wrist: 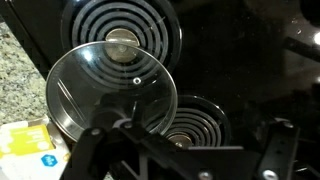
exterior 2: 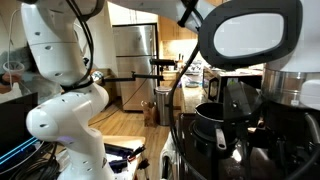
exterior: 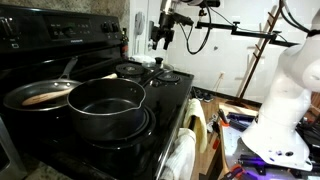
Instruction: Put the lid on the pot
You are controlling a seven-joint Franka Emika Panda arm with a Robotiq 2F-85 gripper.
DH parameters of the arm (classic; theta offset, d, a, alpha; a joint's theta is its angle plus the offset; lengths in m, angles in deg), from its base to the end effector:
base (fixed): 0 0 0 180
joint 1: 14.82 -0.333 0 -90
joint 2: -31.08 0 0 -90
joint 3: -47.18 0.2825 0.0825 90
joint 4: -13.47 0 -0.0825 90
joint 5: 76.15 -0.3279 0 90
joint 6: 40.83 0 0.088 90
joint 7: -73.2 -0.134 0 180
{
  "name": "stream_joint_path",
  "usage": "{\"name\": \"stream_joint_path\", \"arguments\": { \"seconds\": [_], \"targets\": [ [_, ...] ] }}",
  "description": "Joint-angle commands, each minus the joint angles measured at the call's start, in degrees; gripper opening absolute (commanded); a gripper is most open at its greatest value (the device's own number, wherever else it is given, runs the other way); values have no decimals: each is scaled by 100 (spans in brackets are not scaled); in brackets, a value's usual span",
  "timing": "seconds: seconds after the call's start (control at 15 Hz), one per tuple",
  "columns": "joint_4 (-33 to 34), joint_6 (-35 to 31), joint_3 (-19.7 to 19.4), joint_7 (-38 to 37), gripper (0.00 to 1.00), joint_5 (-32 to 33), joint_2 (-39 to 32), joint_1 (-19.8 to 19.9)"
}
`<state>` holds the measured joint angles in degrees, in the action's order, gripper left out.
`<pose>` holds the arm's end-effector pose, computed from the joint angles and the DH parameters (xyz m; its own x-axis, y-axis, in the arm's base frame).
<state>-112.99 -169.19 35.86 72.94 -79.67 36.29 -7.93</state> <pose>0.4602 -0.1490 0.3994 0.9284 -0.3517 0.1200 -0.3454 -0.9358 -0.0708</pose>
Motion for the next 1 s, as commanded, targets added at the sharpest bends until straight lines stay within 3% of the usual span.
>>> {"name": "stream_joint_path", "arguments": {
  "seconds": [0.0, 0.33, 0.73, 0.93],
  "targets": [
    [205, -22, 64, -504, 100, 220, -244, 154],
    [602, -74, -59, -1006, 100, 345, -735, 314],
    [1270, 226, -124, -18, 100, -796, -1487, 529],
    [1593, 353, -160, -95, 100, -633, -1773, 610]
  ]
}}
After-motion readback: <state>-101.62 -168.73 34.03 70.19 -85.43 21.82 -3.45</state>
